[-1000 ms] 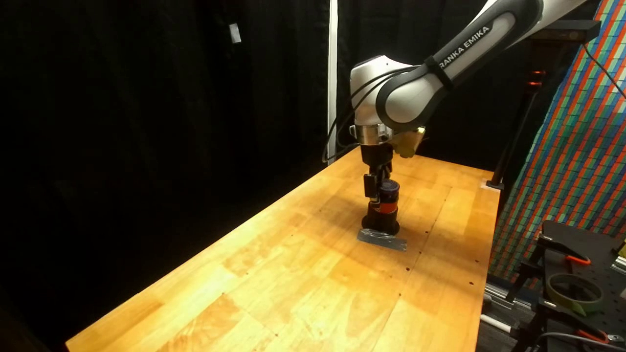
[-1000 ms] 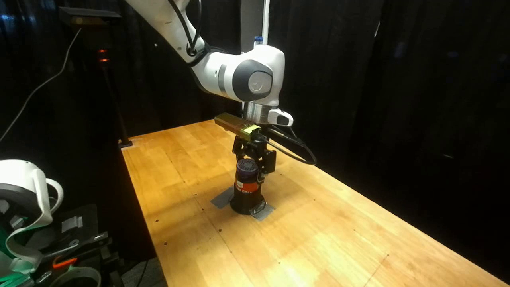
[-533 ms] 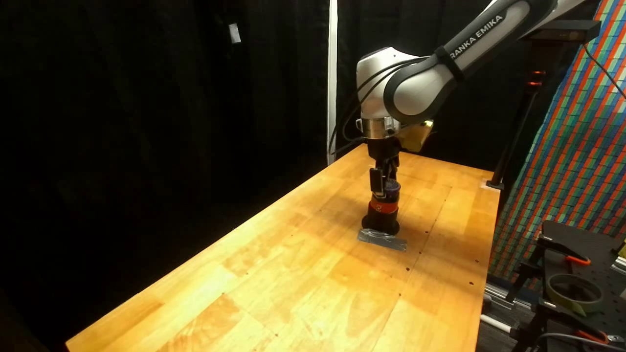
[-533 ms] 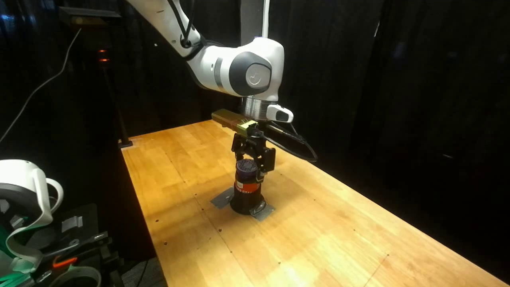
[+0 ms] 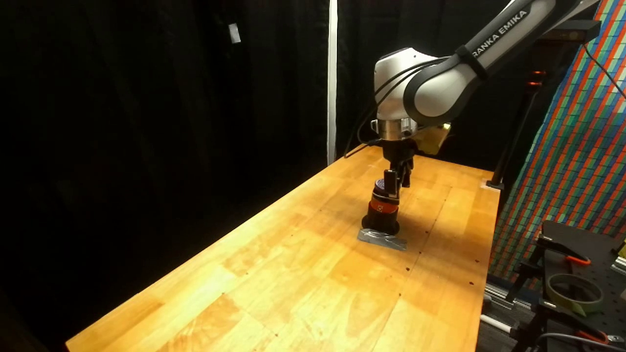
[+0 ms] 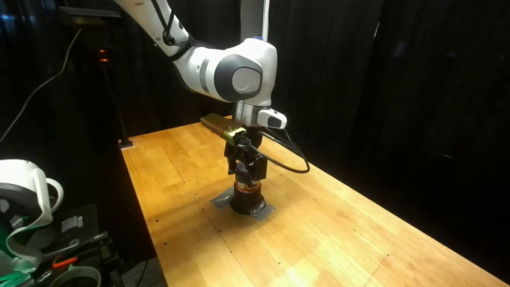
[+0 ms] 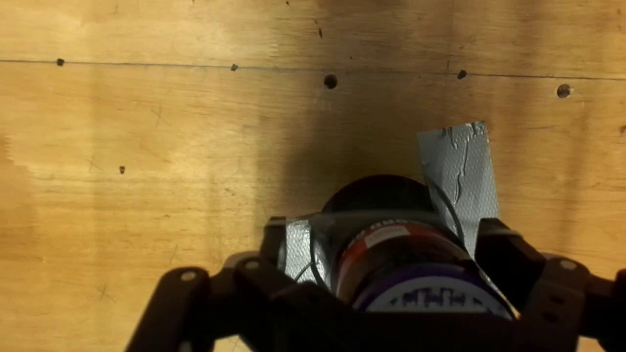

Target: Put the rubber band on the jar.

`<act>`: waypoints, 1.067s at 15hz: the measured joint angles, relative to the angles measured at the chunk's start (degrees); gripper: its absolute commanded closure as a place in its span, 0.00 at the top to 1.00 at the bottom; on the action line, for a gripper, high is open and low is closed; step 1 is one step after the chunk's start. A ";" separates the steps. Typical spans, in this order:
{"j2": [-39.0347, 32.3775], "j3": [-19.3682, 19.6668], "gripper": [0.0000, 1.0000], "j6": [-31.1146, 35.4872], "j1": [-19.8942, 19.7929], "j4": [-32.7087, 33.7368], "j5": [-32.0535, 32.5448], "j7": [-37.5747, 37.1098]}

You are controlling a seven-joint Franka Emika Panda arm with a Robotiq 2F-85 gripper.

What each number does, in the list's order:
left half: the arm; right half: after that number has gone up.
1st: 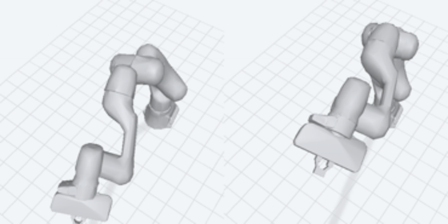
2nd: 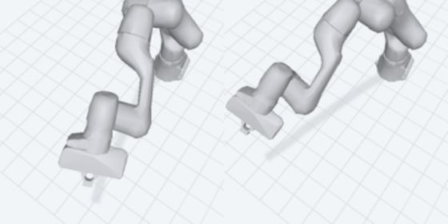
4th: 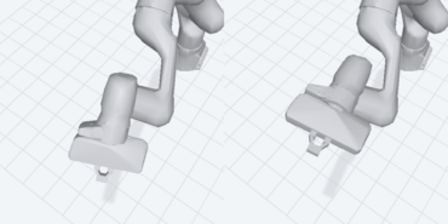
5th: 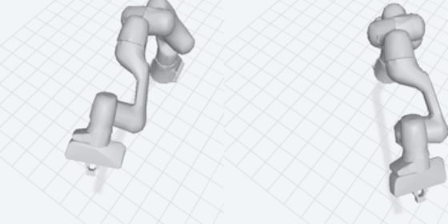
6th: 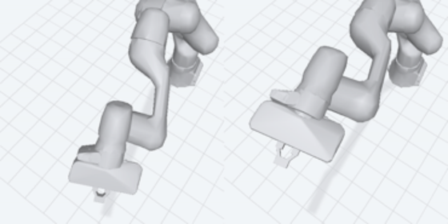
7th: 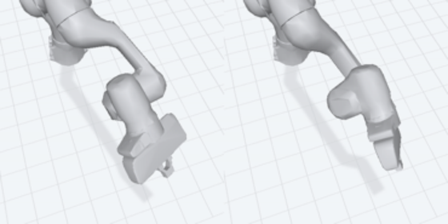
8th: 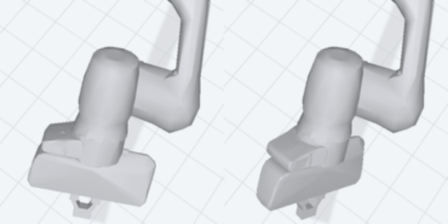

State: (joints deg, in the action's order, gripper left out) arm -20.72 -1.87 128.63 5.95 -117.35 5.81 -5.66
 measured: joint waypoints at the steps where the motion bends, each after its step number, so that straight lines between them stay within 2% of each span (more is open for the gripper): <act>1: 0.75 0.06 1.00 1.09 -0.27 -1.36 -0.02 0.00; 2: 1.52 0.12 0.75 2.18 -0.59 -2.73 -0.06 0.00; 3: 2.26 0.23 0.74 3.68 -0.89 -4.16 -0.08 0.00; 6: 4.41 0.44 0.51 10.03 -1.52 -8.78 -0.20 0.00; 12: 7.70 0.44 0.05 26.75 -1.87 -18.65 -2.21 0.00; 13: 8.21 0.44 0.01 29.48 -1.87 -20.30 -2.21 0.01; 16: 10.45 0.53 0.00 40.41 -1.87 -26.73 -2.07 0.03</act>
State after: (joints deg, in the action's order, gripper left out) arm -10.27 -1.34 169.04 4.08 -144.08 3.74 -5.62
